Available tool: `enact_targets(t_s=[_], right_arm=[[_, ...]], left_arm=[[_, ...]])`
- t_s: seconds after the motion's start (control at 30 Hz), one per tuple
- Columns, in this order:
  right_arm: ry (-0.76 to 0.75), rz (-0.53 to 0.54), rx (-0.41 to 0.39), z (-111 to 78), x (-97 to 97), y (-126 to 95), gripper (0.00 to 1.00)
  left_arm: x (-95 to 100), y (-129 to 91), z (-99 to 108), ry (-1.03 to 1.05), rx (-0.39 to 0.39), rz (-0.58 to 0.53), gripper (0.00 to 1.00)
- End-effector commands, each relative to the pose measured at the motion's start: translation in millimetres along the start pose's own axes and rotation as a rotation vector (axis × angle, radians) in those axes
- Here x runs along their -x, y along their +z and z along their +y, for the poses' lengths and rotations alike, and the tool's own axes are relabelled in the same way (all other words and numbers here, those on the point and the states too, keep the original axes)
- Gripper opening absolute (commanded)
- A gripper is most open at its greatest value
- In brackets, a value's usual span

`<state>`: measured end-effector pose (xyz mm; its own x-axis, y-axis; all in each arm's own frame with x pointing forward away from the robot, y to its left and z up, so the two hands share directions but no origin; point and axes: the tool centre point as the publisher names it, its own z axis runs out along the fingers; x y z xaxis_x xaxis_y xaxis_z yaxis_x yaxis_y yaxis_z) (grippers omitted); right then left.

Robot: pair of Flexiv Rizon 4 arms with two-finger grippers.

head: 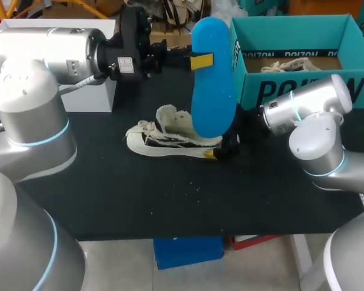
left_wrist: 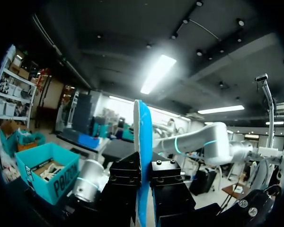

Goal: Take the shoe out of the shoebox, open the shoe tongue, remove and reinsert the insole, then place the shoe into the shoebox

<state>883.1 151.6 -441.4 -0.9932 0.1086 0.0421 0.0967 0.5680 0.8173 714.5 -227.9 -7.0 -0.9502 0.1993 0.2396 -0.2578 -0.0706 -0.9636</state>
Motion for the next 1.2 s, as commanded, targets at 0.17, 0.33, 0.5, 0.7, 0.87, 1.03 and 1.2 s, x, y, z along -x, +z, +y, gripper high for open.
enact_targets(t_s=[0.17,0.33,0.5,0.7,0.87,1.03,1.2], right_arm=[[-0.013,-0.015,-0.054,2.0,-2.6,-22.4,1.00],[-0.094,0.033,-0.234,11.9,-1.7,-37.0,1.00],[-0.176,0.065,-0.477,22.3,2.6,-48.6,1.00],[-0.237,0.094,-0.715,33.6,7.3,-45.5,1.00],[-0.237,0.065,-0.841,36.7,8.9,-39.9,1.00],[-0.233,0.046,-0.925,40.0,9.5,-31.6,1.00],[-0.226,0.021,-0.987,46.7,8.8,-25.9,1.00]], left_arm=[[-2.8,0.6,0.7,0.001,-0.001,-0.023,0.00],[-2.8,0.6,0.7,0.001,-0.001,-0.023,0.00],[-2.8,0.6,0.7,0.001,-0.001,-0.023,0.00],[-2.8,0.6,0.7,0.001,-0.001,-0.023,0.00],[-2.8,0.6,0.7,0.001,-0.001,-0.023,0.00],[-2.8,0.6,0.7,0.001,-0.001,-0.023,0.00],[-2.8,0.6,0.7,0.001,-0.001,-0.023,0.00]])
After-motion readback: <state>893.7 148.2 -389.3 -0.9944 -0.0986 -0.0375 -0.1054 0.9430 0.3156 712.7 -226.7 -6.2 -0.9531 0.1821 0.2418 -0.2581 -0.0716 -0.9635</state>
